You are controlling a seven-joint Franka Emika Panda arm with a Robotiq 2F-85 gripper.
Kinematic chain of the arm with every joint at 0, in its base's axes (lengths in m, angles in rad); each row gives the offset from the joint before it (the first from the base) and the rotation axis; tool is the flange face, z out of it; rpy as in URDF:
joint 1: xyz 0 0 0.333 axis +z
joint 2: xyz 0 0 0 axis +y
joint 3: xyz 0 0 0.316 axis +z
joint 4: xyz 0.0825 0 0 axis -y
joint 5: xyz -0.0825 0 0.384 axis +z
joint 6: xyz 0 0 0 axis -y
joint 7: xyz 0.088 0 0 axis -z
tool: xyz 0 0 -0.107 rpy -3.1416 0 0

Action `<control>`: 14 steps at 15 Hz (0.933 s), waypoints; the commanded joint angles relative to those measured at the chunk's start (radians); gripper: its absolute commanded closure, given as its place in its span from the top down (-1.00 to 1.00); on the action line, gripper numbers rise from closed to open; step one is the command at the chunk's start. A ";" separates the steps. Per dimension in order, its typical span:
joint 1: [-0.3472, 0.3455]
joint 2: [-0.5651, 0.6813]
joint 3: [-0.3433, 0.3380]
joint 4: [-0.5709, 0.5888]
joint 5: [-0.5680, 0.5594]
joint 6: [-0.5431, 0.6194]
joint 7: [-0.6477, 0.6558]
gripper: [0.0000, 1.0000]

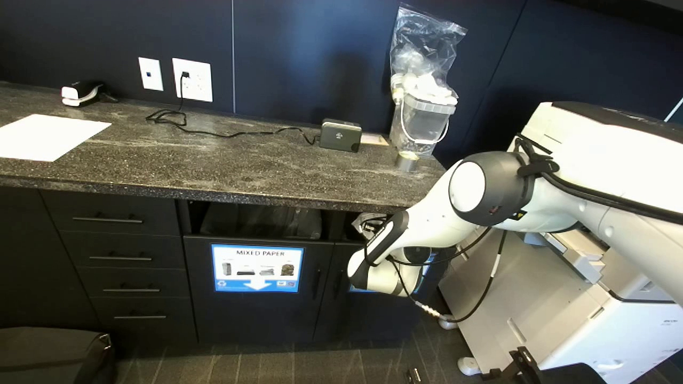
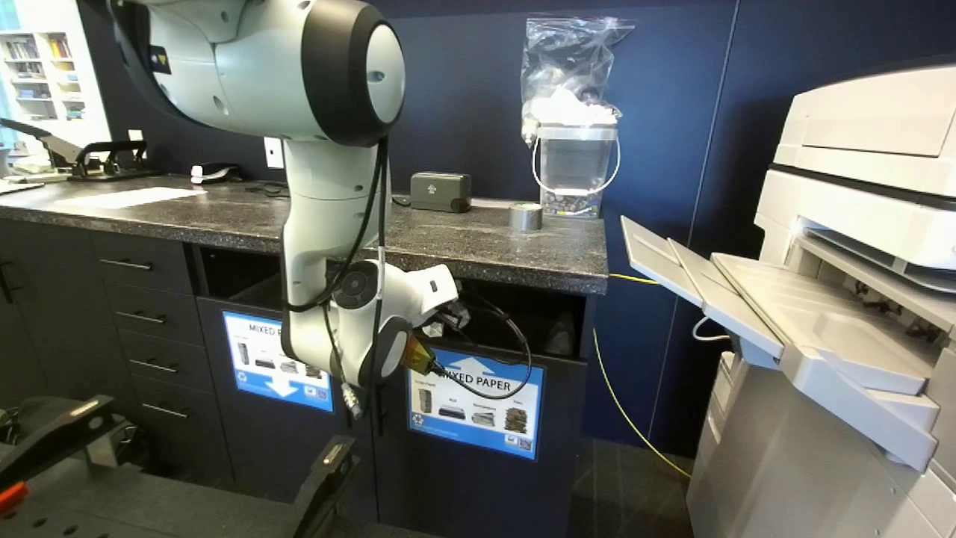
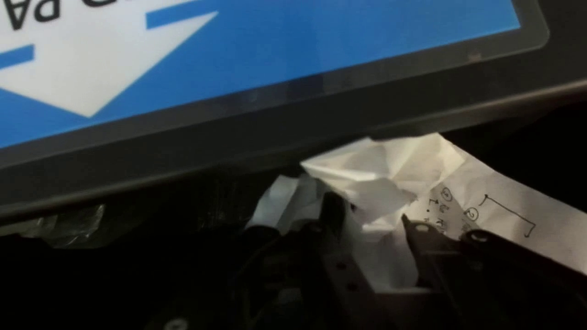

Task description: Pick up the three papers from the countertop and put them in the bin on the right

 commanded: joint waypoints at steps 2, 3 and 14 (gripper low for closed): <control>0.022 0.004 -0.009 0.030 0.021 -0.035 -0.004 0.35; 0.024 0.004 -0.009 0.032 0.022 -0.041 -0.003 0.49; -0.033 0.001 0.043 0.063 -0.266 -0.259 0.050 1.00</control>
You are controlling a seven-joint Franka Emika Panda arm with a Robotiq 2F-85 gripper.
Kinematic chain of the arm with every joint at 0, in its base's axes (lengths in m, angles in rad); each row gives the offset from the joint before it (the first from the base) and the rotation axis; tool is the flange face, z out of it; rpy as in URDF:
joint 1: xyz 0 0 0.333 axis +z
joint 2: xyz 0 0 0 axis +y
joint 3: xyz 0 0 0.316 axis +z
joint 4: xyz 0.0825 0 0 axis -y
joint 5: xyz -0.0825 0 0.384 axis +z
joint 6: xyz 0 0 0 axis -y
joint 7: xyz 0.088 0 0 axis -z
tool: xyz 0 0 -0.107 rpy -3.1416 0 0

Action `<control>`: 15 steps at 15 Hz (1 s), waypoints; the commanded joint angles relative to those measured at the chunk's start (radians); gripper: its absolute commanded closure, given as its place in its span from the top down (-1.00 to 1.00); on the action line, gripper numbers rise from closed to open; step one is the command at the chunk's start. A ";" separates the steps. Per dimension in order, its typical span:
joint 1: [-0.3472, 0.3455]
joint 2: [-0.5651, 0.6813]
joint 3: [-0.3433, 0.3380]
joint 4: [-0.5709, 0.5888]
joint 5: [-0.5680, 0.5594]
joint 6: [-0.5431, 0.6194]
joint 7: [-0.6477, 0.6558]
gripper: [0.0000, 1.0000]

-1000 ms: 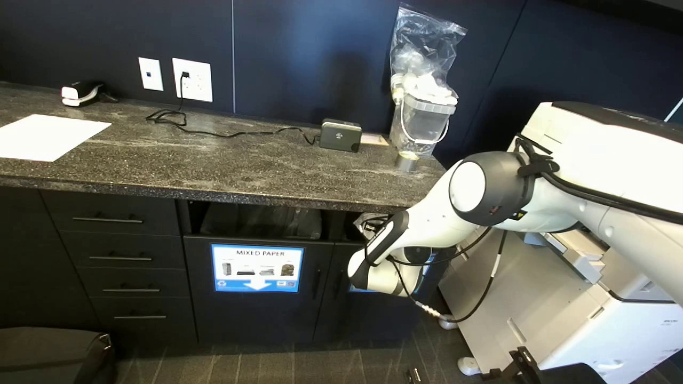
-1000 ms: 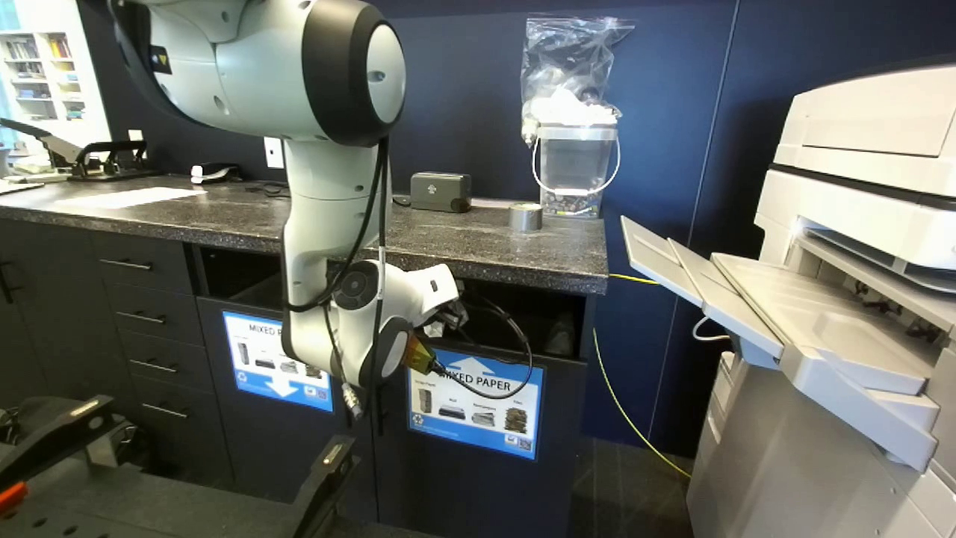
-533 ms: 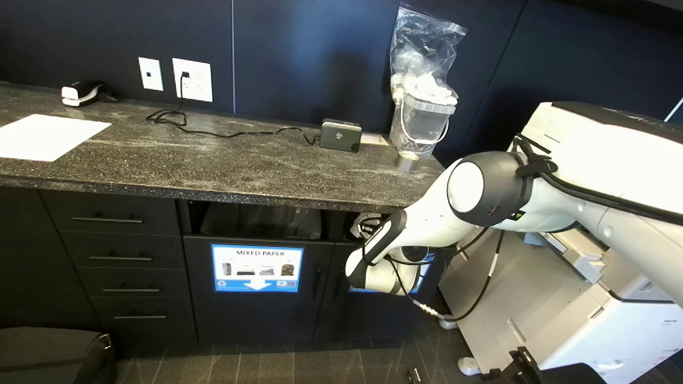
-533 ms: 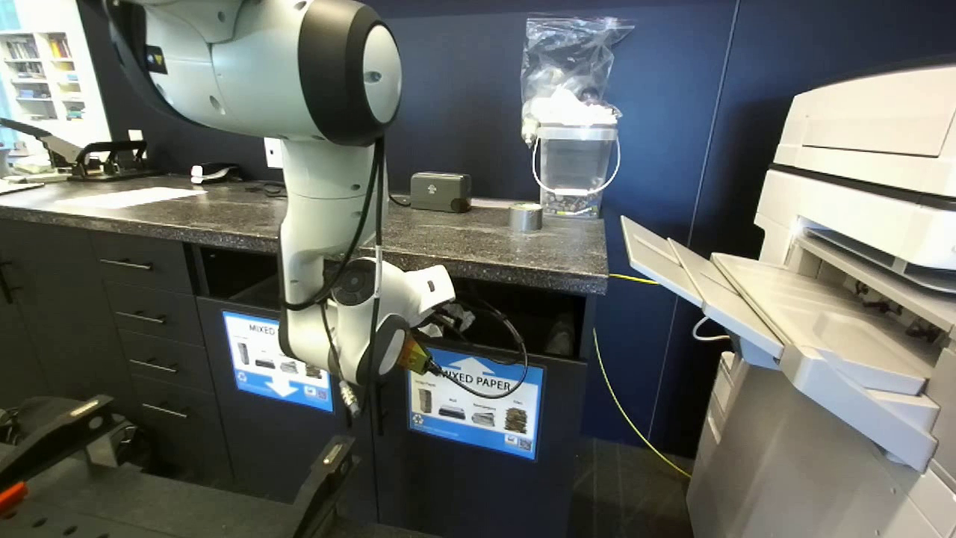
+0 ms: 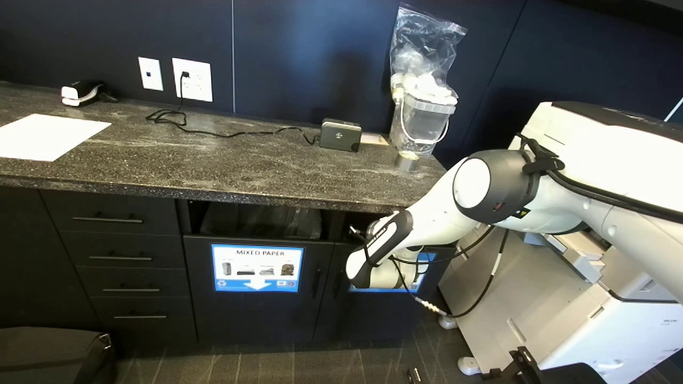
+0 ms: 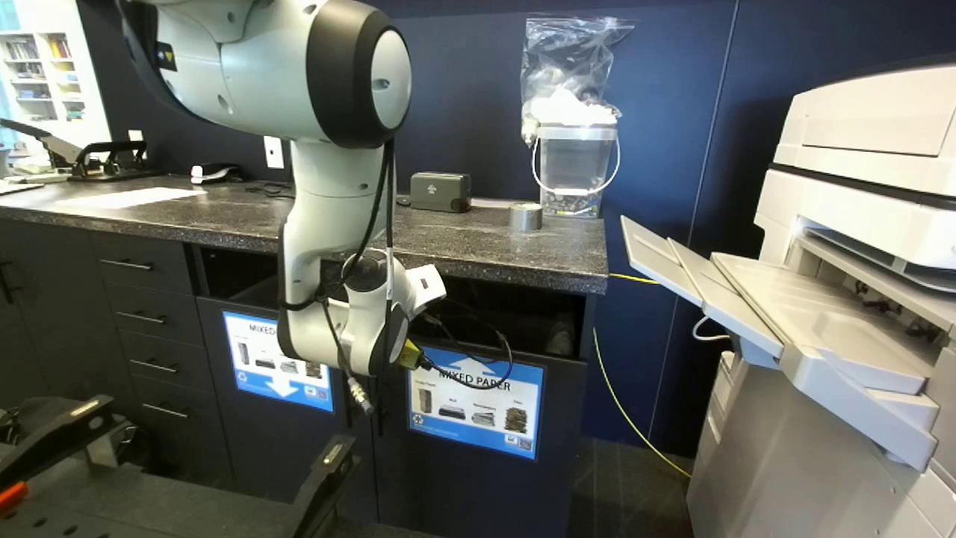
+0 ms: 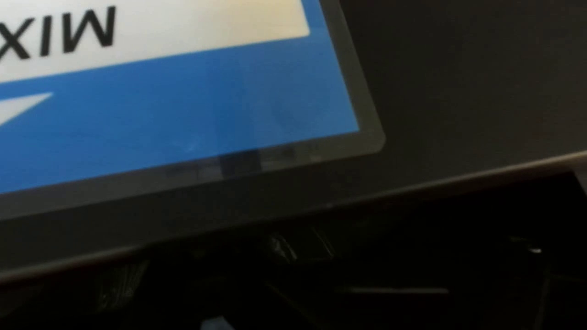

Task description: Pick up the three papers from the countertop and put them in the bin on the right

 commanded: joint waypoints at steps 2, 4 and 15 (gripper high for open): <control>0.021 0.000 -0.031 0.032 0.017 -0.051 -0.026 1.00; 0.070 0.000 -0.090 0.036 0.103 -0.061 -0.075 1.00; 0.067 0.000 -0.142 0.018 0.076 -0.067 -0.133 1.00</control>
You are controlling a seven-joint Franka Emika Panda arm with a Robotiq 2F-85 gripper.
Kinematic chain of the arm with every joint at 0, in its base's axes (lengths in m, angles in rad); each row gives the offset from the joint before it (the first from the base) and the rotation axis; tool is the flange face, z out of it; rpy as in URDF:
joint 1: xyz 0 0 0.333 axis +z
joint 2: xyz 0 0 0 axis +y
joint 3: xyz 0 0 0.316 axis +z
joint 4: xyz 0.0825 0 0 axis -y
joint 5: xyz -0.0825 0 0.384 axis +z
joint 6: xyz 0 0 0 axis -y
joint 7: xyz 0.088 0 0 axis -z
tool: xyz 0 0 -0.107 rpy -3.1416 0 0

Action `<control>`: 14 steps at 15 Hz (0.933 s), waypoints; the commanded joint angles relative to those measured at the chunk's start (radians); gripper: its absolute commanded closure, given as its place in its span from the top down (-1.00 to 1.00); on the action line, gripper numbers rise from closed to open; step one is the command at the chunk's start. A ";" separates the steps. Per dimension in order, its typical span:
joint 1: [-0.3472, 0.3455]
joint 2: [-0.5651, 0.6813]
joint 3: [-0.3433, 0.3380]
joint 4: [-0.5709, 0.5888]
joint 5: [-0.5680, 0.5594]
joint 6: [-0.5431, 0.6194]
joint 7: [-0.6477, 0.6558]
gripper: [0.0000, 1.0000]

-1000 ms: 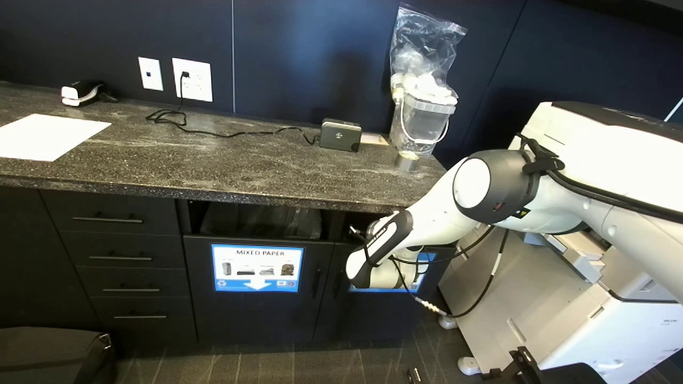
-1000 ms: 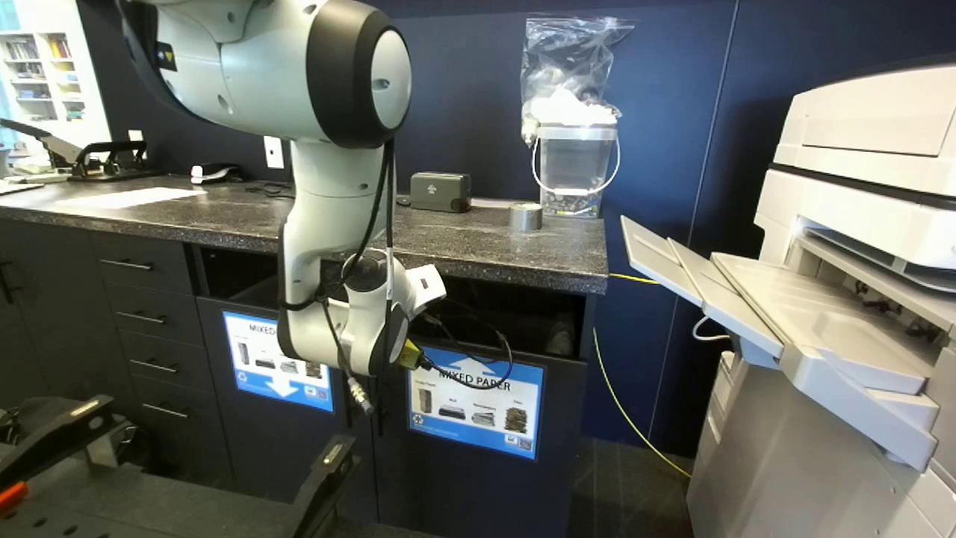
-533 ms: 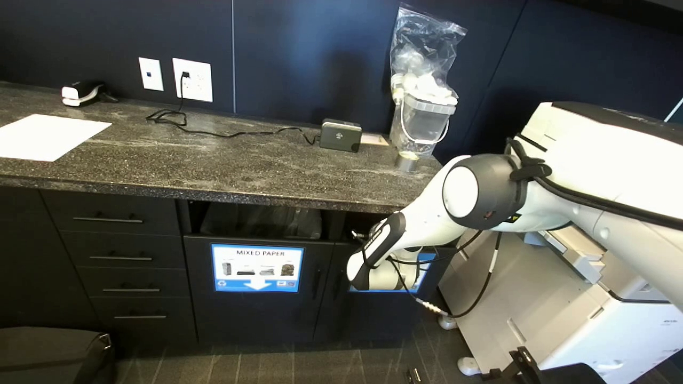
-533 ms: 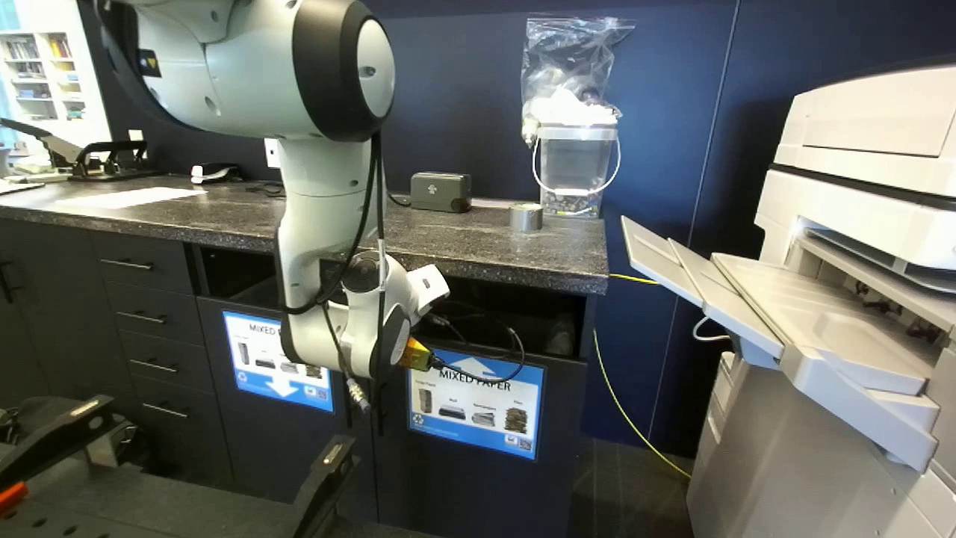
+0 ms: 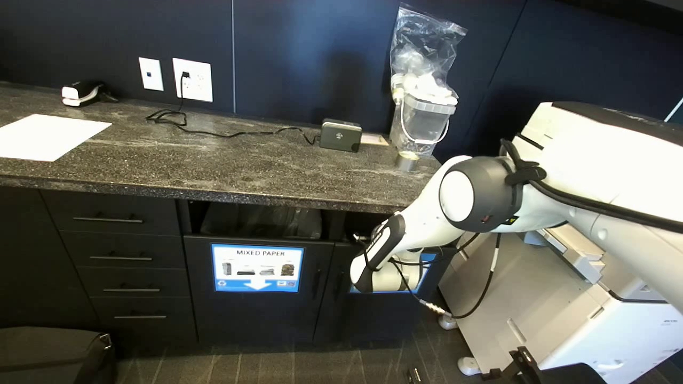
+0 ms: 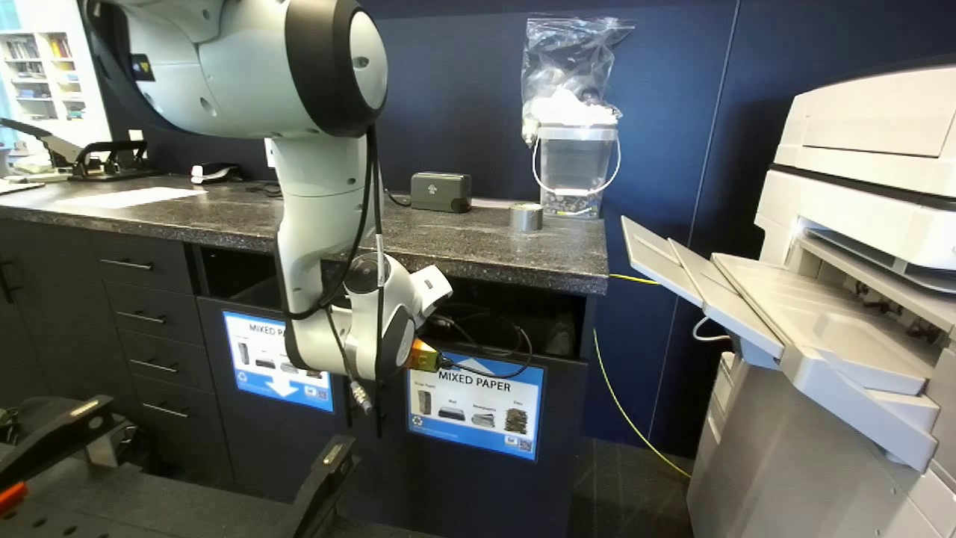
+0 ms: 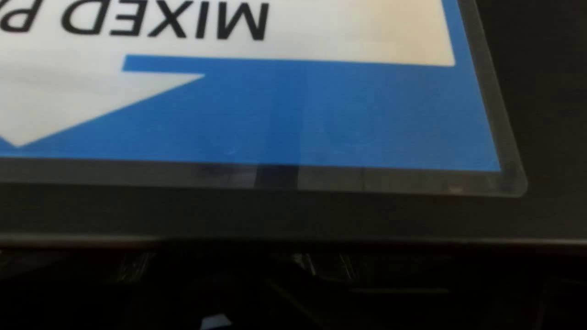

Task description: Pick up the three papers from the countertop and put them in the bin on the right

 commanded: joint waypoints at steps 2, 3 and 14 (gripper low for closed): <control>-0.086 -0.021 0.036 -0.017 -0.148 0.041 0.030 1.00; -0.116 -0.035 0.052 -0.042 -0.200 0.084 0.051 1.00; -0.226 -0.458 0.068 -0.486 -0.390 -0.115 0.082 1.00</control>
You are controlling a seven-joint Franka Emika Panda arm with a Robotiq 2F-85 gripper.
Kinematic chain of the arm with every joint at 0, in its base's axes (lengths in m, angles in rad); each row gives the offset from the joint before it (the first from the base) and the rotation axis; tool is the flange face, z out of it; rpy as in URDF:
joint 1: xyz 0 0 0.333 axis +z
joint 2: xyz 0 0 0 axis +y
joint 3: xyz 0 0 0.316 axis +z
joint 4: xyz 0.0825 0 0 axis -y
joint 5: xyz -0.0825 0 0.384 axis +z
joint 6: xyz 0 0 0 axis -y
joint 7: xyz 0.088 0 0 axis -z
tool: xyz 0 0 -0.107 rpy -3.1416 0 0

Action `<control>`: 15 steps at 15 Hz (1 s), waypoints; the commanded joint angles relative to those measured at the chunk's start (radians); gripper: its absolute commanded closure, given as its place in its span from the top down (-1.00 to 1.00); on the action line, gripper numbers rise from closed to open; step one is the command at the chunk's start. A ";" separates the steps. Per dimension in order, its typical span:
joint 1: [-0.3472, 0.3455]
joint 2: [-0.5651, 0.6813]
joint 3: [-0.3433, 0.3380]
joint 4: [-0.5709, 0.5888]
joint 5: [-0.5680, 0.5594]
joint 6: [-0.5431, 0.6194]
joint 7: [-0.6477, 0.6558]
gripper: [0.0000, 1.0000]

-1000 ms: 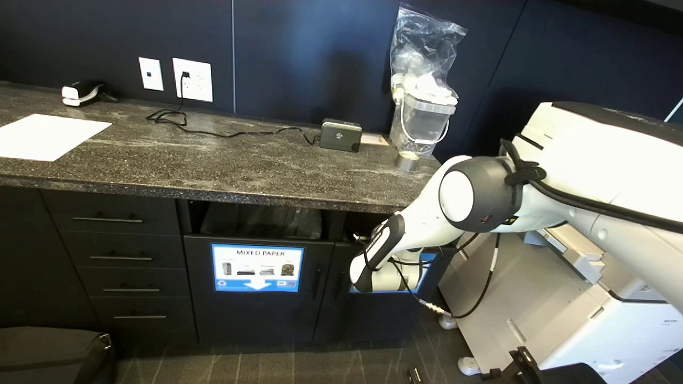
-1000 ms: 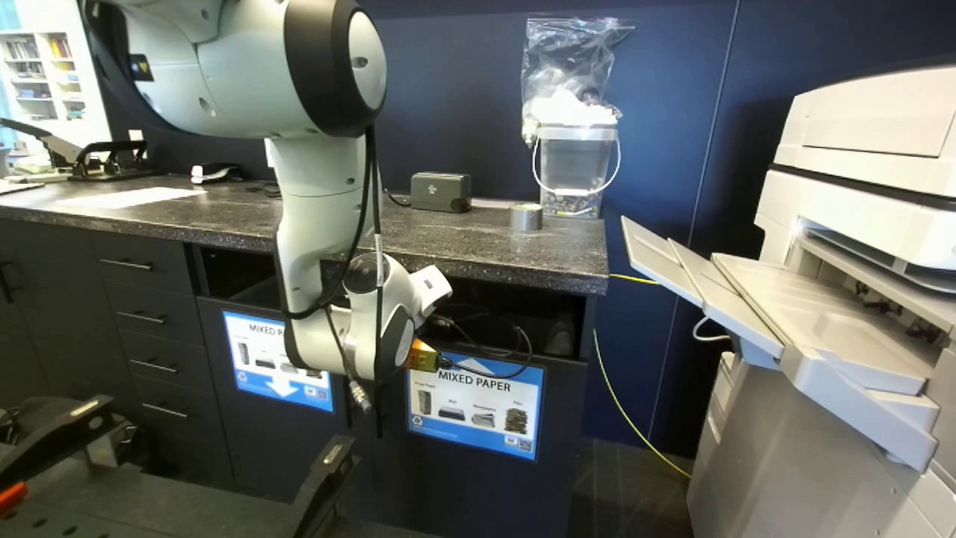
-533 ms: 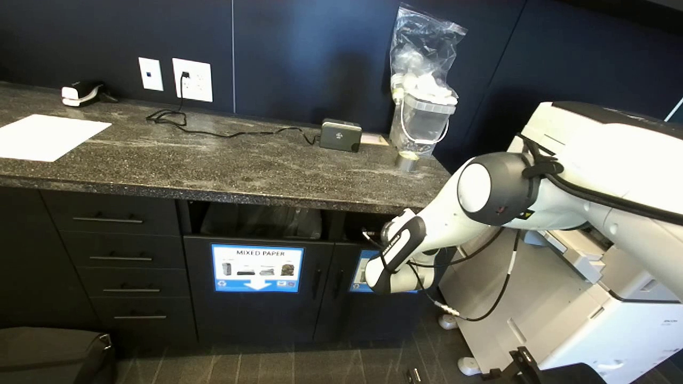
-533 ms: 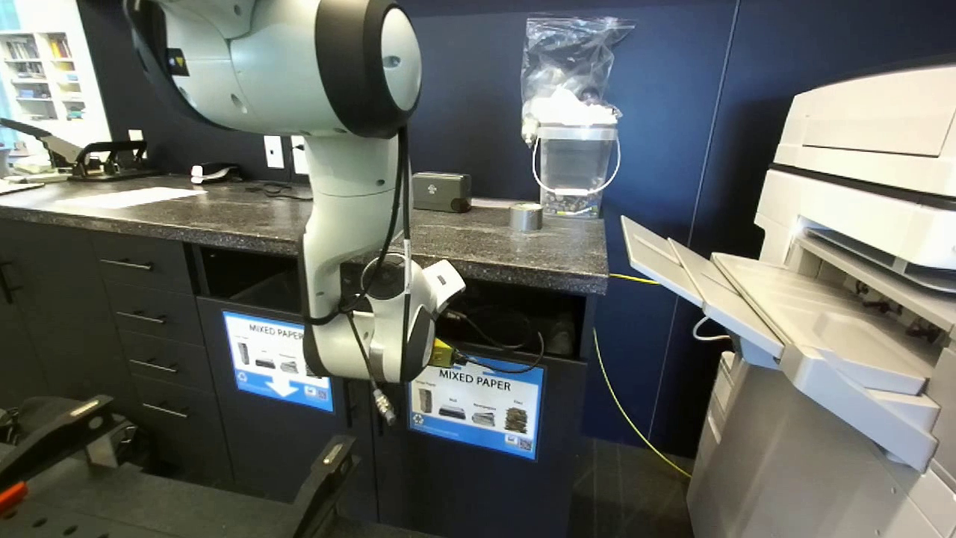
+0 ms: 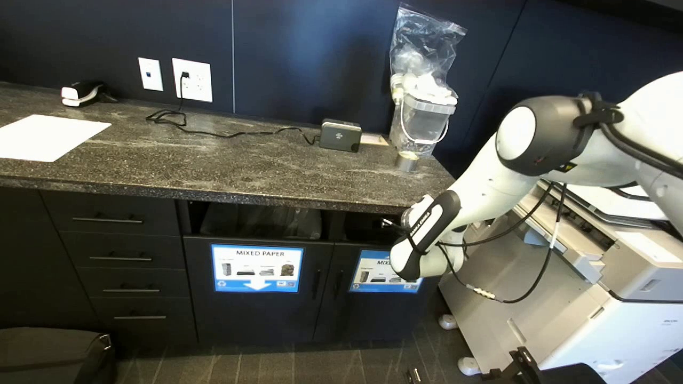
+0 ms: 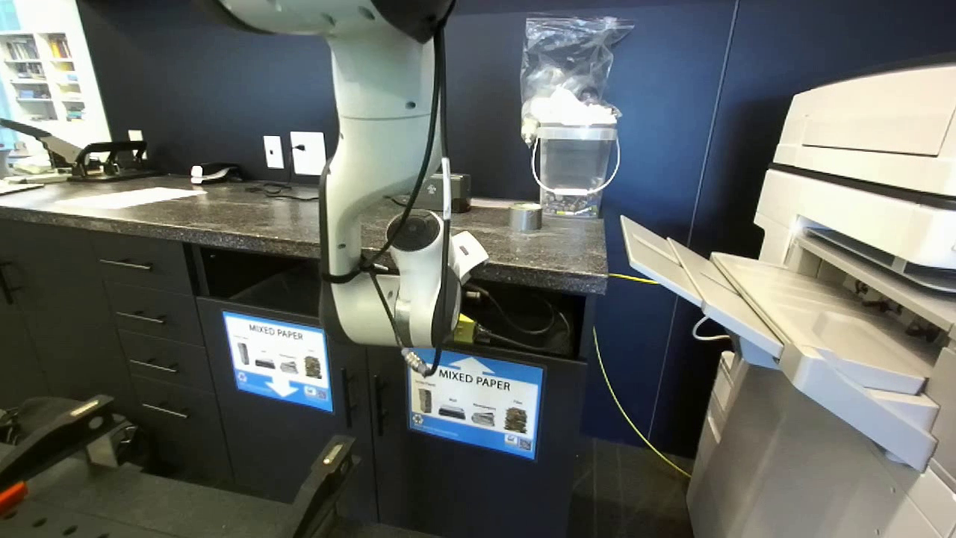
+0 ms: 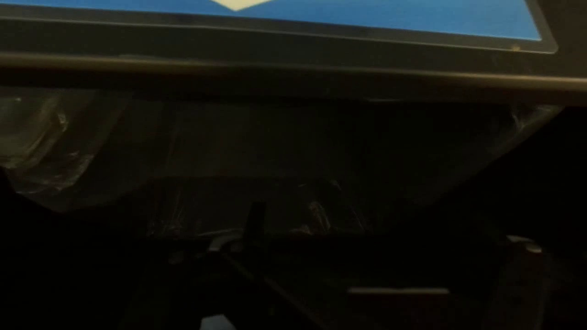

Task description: Pick up the three papers from the countertop and put them in the bin on the right

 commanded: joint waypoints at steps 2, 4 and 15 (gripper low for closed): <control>-0.038 -0.299 0.051 -0.236 -0.080 -0.315 -0.028 1.00; -0.040 -0.401 0.070 -0.294 -0.056 -0.496 -0.060 1.00; 0.164 -1.006 -0.106 -0.493 -0.132 -1.277 -0.071 1.00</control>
